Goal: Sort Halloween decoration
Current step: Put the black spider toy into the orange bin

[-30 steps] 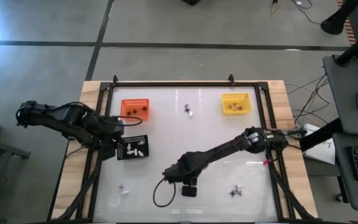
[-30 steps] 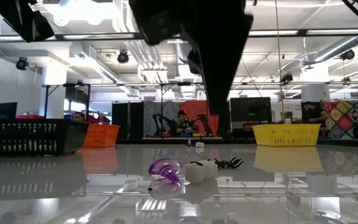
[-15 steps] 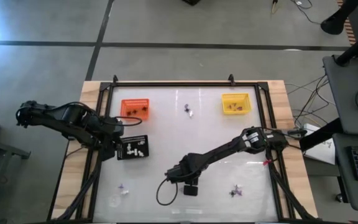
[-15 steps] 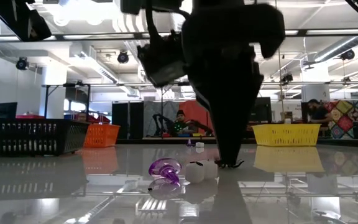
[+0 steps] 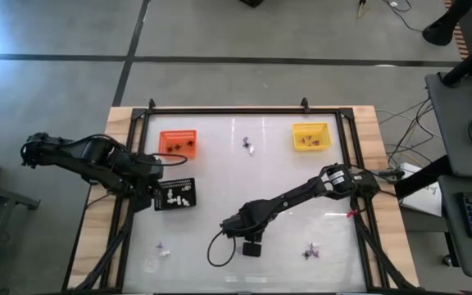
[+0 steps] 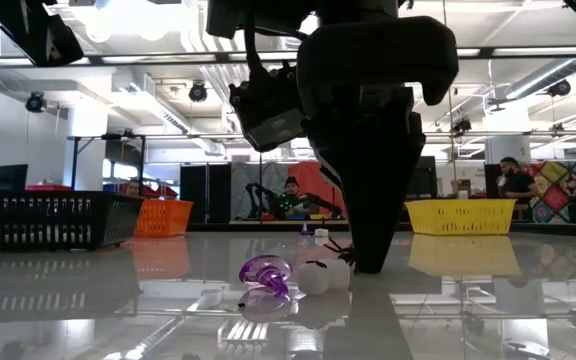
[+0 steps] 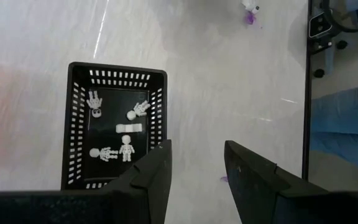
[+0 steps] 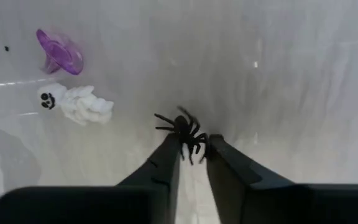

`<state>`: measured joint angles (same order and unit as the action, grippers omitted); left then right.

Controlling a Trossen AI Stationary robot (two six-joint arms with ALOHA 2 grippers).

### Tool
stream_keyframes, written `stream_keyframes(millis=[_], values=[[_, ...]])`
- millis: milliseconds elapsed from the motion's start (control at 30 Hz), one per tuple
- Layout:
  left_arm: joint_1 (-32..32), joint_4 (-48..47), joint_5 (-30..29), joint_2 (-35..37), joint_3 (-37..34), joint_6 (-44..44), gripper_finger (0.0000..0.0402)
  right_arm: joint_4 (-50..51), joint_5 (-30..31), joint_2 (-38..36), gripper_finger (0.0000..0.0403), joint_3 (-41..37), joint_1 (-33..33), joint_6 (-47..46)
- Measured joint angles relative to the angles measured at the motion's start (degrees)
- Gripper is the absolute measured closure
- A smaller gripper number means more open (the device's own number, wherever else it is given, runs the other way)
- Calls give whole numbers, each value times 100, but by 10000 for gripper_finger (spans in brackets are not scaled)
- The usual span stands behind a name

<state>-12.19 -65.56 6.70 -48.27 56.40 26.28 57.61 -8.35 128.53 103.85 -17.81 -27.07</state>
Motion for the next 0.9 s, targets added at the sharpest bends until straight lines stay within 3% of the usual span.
stream_keyframes(millis=[133,567,767,900], values=[[0,0,0,0,0,0,271,25,-211,19,387,102,54,-2],[0,23,-56,2,0,-2,271,460,-64,-19,394,929,325,-158],[3,30,-1074,188,1,-20,271,360,-8,-31,394,1224,620,-28],[2,57,-1322,384,7,-24,271,141,-27,-39,394,1370,884,140]])
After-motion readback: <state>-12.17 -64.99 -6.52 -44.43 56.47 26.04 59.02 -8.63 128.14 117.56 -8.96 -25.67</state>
